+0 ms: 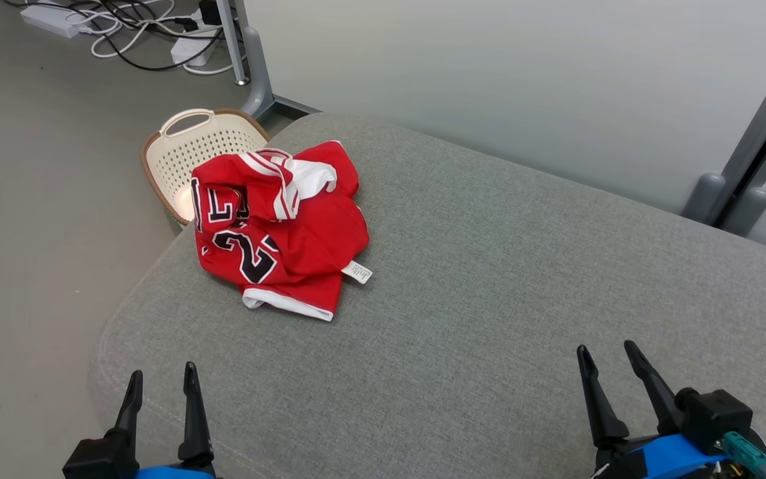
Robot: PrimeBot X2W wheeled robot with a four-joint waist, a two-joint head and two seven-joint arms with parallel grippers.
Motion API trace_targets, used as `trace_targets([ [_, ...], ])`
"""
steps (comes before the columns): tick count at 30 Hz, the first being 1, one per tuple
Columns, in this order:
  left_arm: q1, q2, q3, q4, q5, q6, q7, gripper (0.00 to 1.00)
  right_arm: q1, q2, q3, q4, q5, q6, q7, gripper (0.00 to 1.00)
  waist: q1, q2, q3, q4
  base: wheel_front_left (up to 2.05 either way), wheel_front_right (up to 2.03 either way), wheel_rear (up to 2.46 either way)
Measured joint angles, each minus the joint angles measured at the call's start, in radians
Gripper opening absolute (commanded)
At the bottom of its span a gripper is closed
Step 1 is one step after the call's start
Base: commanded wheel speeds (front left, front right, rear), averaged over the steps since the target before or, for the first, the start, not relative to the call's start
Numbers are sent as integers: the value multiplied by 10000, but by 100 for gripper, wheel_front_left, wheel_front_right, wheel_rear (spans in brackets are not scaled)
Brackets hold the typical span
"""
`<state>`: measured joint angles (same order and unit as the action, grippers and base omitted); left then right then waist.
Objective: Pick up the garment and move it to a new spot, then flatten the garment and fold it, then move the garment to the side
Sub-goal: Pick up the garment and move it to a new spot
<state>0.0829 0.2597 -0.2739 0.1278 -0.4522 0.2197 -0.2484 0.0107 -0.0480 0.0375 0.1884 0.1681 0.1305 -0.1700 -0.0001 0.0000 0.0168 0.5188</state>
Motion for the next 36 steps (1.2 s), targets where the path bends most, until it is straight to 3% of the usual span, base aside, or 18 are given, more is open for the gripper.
trace_targets([
  [4,-306,109,96,-341,-245,-125,397,100,14,-4,-184,-35,109,0,-100,100,1,0,85,1,0,0,0],
  [11,-2354,1185,984,-1557,-1204,-470,2485,100,-130,4,-268,-349,-4,0,-77,100,0,0,675,-62,0,0,0],
  [16,-3542,1670,1833,-1544,-2410,-621,3776,100,-453,4,-328,-596,-194,0,15,100,1,0,1212,-306,0,0,0],
  [22,-4724,2537,2748,59,-3728,-652,5559,100,-996,0,-355,-1026,-612,-2,234,100,3,0,2165,-1248,0,0,0],
  [28,-4800,3248,3279,1233,-4010,-616,6052,100,-1278,0,-234,-1398,-702,2,332,100,3,0,2815,-2197,0,0,0],
  [36,-4787,3611,3720,2763,-4357,-619,6240,100,-1367,-8,-489,-1933,-880,0,449,100,3,0,3962,-3566,0,0,0],
])
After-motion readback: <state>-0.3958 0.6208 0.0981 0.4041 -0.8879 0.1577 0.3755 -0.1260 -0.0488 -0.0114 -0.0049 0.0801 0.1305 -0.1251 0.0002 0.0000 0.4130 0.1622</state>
